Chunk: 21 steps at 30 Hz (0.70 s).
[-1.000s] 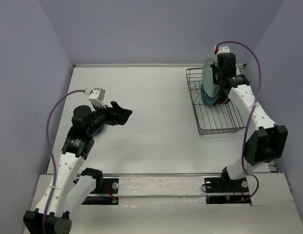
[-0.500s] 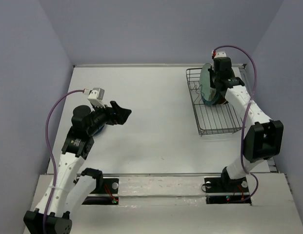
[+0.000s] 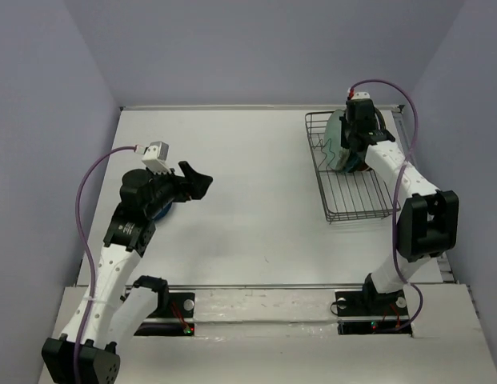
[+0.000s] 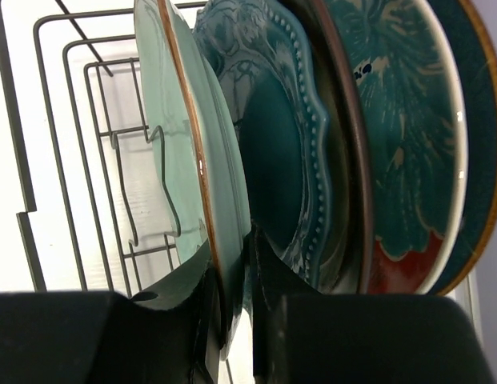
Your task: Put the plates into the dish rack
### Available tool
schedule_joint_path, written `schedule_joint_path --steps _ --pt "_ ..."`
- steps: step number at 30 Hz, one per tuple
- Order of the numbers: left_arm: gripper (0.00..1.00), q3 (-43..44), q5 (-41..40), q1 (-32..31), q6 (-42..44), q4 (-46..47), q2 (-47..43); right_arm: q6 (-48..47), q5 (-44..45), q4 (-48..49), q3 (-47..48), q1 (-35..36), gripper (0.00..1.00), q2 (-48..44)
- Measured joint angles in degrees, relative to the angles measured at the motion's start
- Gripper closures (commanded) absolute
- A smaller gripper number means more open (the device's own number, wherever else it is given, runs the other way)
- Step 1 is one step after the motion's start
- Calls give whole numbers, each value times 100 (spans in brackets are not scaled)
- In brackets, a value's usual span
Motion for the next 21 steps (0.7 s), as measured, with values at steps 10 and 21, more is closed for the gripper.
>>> schedule_joint_path --steps 10,21 --pt "1 -302 -503 184 -796 63 492 402 -247 317 -94 -11 37 31" --pt "1 -15 -1792 457 -979 -173 1049 745 -791 402 -94 66 7 -817"
